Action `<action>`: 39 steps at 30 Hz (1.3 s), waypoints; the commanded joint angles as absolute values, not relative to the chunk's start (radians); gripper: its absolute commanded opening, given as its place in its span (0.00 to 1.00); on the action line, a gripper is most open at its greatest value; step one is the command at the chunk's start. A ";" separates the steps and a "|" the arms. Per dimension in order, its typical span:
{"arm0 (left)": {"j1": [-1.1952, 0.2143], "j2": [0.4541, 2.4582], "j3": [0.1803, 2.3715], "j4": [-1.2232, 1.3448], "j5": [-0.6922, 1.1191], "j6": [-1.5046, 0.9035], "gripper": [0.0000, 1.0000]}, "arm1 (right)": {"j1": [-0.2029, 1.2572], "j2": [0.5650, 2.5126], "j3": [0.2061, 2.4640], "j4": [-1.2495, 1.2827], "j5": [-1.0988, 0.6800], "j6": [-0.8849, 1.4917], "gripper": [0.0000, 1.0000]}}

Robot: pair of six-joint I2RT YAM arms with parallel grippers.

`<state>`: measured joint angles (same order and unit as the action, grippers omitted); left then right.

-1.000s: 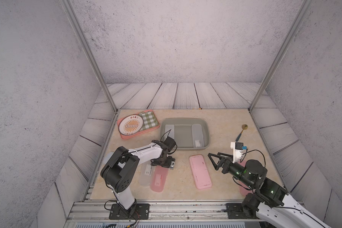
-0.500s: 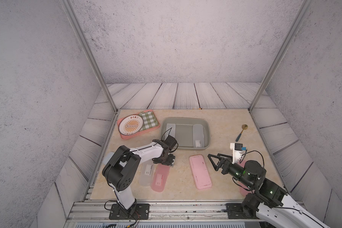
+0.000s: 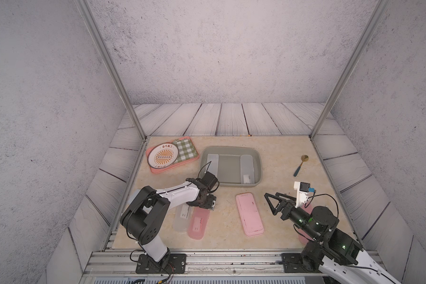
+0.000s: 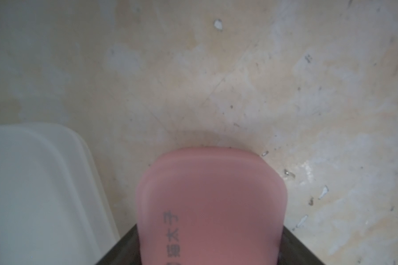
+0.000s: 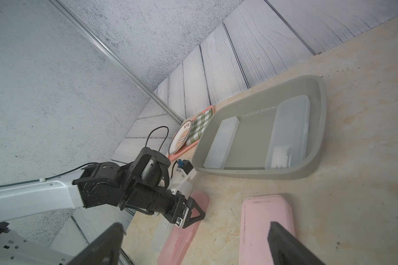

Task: Put the pencil case into the storage box
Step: Pick up the pencil case from the center of the board, then place the pencil case at the storage box.

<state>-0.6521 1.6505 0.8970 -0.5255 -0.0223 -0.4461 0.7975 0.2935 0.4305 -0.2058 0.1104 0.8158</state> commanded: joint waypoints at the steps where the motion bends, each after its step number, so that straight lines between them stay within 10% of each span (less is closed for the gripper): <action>1: -0.650 1.631 0.858 -0.544 -0.012 -0.442 0.75 | 0.798 0.261 0.426 -0.240 0.151 0.822 0.99; 8: -0.650 1.553 0.890 -0.581 -0.013 -0.416 0.55 | 0.798 0.224 0.414 -0.267 0.176 0.836 0.99; 20: -0.650 1.432 1.211 -0.847 0.045 -0.479 0.49 | 0.799 0.177 0.398 -0.301 0.222 0.826 0.99; 39: -0.632 2.091 1.877 -0.437 -0.248 -0.476 0.51 | 0.798 0.217 0.408 -0.258 0.175 0.876 0.99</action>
<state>-0.6449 2.0472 1.8275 -0.4919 -0.1699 -0.4946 0.7975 0.1925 0.3817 -0.2836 0.1894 0.8654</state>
